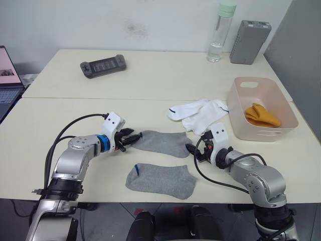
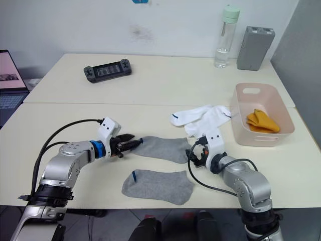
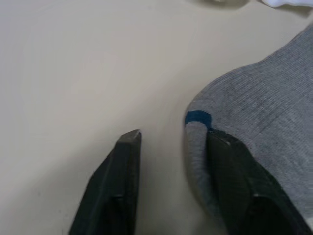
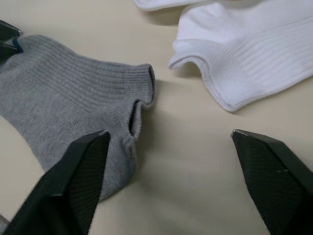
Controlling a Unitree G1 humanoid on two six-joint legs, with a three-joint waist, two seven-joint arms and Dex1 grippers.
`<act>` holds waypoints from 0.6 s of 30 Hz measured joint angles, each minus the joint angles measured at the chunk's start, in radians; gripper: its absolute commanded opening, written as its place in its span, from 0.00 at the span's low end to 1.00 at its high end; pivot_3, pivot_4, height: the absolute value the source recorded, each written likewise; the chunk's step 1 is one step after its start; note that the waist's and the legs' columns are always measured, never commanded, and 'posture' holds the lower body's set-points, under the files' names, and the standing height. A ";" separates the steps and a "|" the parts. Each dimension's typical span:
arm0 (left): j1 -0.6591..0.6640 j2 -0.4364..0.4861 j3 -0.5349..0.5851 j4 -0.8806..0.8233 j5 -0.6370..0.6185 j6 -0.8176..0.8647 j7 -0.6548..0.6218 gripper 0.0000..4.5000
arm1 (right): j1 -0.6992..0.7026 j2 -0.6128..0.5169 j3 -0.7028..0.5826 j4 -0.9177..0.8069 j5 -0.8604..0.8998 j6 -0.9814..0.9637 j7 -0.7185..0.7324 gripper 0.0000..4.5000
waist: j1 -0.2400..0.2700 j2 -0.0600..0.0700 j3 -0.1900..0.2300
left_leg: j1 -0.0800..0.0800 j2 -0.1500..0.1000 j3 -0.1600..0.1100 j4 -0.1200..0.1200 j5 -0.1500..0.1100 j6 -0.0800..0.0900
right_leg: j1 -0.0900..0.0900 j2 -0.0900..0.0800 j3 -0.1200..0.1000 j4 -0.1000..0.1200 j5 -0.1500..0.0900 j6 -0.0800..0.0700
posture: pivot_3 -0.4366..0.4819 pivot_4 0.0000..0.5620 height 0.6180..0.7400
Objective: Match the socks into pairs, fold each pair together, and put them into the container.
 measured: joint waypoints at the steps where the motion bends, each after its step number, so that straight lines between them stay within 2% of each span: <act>1: 0.000 -0.003 -0.001 -0.001 -0.001 0.000 -0.003 0.19 | -0.001 0.008 0.007 0.008 -0.003 -0.007 0.002 0.65 | 0.000 0.000 0.000 | 0.000 0.000 0.000 0.000 0.000 0.000 | 0.000 0.000 0.000 0.000 0.000 0.000 | 0.48 0.27 1.00; 4: 0.008 -0.009 -0.003 -0.010 -0.005 0.002 -0.012 0.00 | -0.004 0.021 0.025 0.025 -0.008 -0.020 0.006 0.42 | 0.000 0.000 0.000 | 0.000 0.000 0.000 0.000 0.000 0.000 | 0.000 0.000 0.000 0.000 0.000 0.000 | 0.48 0.27 1.00; 9: 0.017 -0.011 0.001 -0.023 -0.013 0.007 -0.012 0.00 | -0.009 0.039 0.034 0.033 -0.008 -0.021 0.008 0.02 | 0.000 0.000 0.000 | 0.000 0.000 0.000 0.000 0.000 0.000 | 0.000 0.000 0.000 0.000 0.000 0.000 | 0.48 0.27 1.00; 14: 0.060 -0.012 0.019 -0.089 -0.052 0.047 -0.013 0.00 | -0.017 0.036 0.027 0.020 0.006 -0.017 0.022 0.01 | -0.001 0.000 0.000 | -0.001 0.000 0.000 0.000 0.000 0.000 | -0.001 0.000 0.000 0.000 0.000 0.000 | 0.48 0.27 1.00; 18: 0.112 -0.005 0.080 -0.210 -0.143 0.145 -0.016 0.00 | -0.034 0.027 -0.058 -0.083 0.094 0.064 0.044 0.01 | -0.001 0.000 0.000 | -0.001 0.001 -0.001 0.000 0.000 0.000 | -0.001 0.000 0.000 0.000 0.000 0.000 | 0.48 0.27 1.00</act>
